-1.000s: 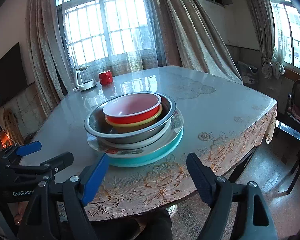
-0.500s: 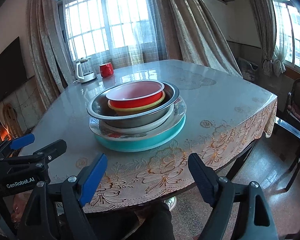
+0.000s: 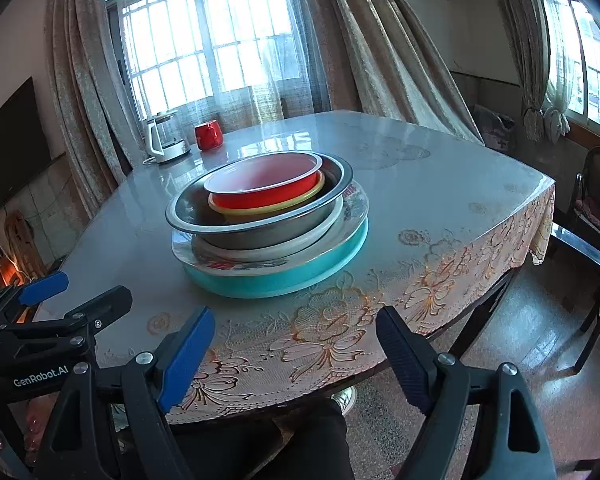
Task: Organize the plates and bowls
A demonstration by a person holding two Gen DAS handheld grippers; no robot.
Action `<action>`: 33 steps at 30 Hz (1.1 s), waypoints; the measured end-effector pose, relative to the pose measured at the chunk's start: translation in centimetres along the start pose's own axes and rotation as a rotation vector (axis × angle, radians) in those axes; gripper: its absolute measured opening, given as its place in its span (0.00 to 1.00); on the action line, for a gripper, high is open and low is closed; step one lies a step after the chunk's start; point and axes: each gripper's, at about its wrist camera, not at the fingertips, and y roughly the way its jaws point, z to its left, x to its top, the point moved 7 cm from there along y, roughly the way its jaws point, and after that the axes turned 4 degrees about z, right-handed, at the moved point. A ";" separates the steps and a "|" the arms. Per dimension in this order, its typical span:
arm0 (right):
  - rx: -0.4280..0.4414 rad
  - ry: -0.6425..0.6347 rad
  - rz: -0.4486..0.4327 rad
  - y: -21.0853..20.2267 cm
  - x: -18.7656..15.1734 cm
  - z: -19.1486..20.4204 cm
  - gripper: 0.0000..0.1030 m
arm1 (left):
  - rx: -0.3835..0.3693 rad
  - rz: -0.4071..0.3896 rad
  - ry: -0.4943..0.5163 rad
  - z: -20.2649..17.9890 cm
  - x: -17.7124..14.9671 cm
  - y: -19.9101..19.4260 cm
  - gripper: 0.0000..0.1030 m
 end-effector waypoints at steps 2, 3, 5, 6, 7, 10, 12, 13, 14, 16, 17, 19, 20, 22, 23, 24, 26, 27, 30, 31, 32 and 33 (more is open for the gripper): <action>0.000 -0.003 0.001 0.0 0.0 0.1 0.82 | -0.003 0.002 -0.002 0.0 0.0 0.0 1.00; 0.002 -0.004 0.001 0.0 0.0 0.1 0.82 | -0.002 0.002 -0.001 0.0 0.0 0.0 1.00; 0.001 -0.007 0.002 0.1 0.0 0.1 0.82 | -0.006 0.002 -0.002 0.0 0.0 0.0 1.00; 0.002 -0.006 0.002 0.1 0.0 0.1 0.82 | -0.012 0.003 -0.003 0.1 0.0 0.1 1.00; 0.003 -0.005 0.003 0.1 0.0 0.1 0.82 | -0.016 0.005 -0.004 0.0 0.0 0.1 1.00; 0.002 -0.001 0.006 0.2 0.0 0.0 0.82 | -0.016 0.008 -0.003 0.0 -0.1 0.1 1.00; 0.001 0.000 0.008 0.2 -0.1 0.0 0.82 | -0.016 0.007 -0.003 0.0 -0.1 0.1 1.00; 0.001 0.001 0.009 0.2 -0.1 0.0 0.82 | -0.016 0.007 -0.002 0.0 -0.2 0.2 1.00; 0.002 0.002 0.008 0.2 -0.1 -0.1 0.82 | -0.015 0.006 -0.001 0.0 -0.2 0.1 1.00; 0.002 0.002 0.009 0.2 -0.1 -0.1 0.82 | -0.014 0.005 0.001 0.0 -0.2 0.2 1.00; 0.003 0.002 0.008 0.2 -0.1 0.0 0.82 | -0.015 0.005 0.001 -0.1 -0.2 0.2 1.00; 0.003 0.002 0.008 0.2 -0.1 -0.1 0.82 | -0.014 0.007 0.002 -0.1 -0.2 0.2 1.00; 0.004 0.002 0.008 0.2 -0.1 -0.1 0.82 | -0.015 0.008 0.002 -0.1 -0.2 0.2 1.00; 0.004 0.003 0.008 0.2 -0.1 -0.1 0.82 | -0.013 0.009 0.000 0.0 -0.2 0.2 1.00; 0.005 0.003 0.009 0.2 -0.1 -0.1 0.82 | -0.013 0.010 0.000 0.0 -0.2 0.2 1.00; 0.006 0.004 0.010 0.2 -0.1 -0.1 0.82 | -0.014 0.011 0.000 0.0 -0.2 0.2 1.00; 0.004 0.006 0.011 0.3 -0.2 -0.1 0.82 | -0.013 0.010 0.000 0.0 -0.2 0.2 1.00; 0.005 0.006 0.012 0.3 -0.2 -0.1 0.82 | -0.015 0.011 0.001 0.0 -0.2 0.2 1.00; 0.005 0.008 0.013 0.3 -0.2 -0.2 0.82 | -0.015 0.010 0.001 0.0 -0.2 0.2 1.00; 0.006 0.007 0.014 0.3 -0.2 -0.1 0.82 | -0.015 0.010 0.001 -0.1 -0.2 0.2 1.00; 0.005 0.007 0.016 0.4 -0.2 -0.2 0.82 | -0.014 0.010 0.002 0.0 -0.2 0.2 1.00; 0.004 0.008 0.017 0.4 -0.2 -0.2 0.82 | -0.014 0.009 0.001 0.0 -0.2 0.2 1.00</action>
